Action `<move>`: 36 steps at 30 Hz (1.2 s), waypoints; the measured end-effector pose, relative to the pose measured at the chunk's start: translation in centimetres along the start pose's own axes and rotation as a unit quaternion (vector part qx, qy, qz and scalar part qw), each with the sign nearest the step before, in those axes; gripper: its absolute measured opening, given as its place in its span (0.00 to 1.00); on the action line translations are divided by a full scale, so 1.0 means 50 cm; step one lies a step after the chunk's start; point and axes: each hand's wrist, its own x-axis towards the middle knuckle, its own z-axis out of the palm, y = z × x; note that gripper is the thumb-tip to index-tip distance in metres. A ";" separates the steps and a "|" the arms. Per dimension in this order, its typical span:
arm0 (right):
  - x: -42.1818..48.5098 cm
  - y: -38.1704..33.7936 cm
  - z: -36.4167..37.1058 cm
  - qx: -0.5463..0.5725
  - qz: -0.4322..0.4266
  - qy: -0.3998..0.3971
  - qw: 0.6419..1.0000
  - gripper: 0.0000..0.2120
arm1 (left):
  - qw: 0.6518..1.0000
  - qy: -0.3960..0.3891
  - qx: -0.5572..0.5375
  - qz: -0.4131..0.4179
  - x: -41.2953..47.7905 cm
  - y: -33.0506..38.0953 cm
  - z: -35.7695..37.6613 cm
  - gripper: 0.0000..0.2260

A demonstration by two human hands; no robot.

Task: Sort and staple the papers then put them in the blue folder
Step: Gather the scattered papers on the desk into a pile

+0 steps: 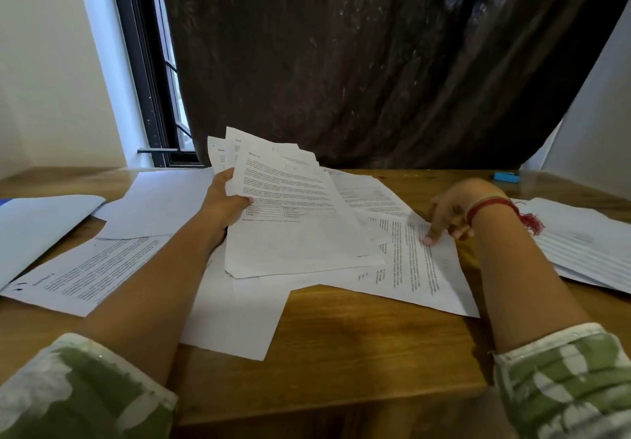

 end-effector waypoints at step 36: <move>-0.317 -0.453 -0.167 -0.004 -0.602 0.447 0.662 0.09 | 0.992 -0.059 -0.049 0.099 -0.003 -0.015 -0.001 0.16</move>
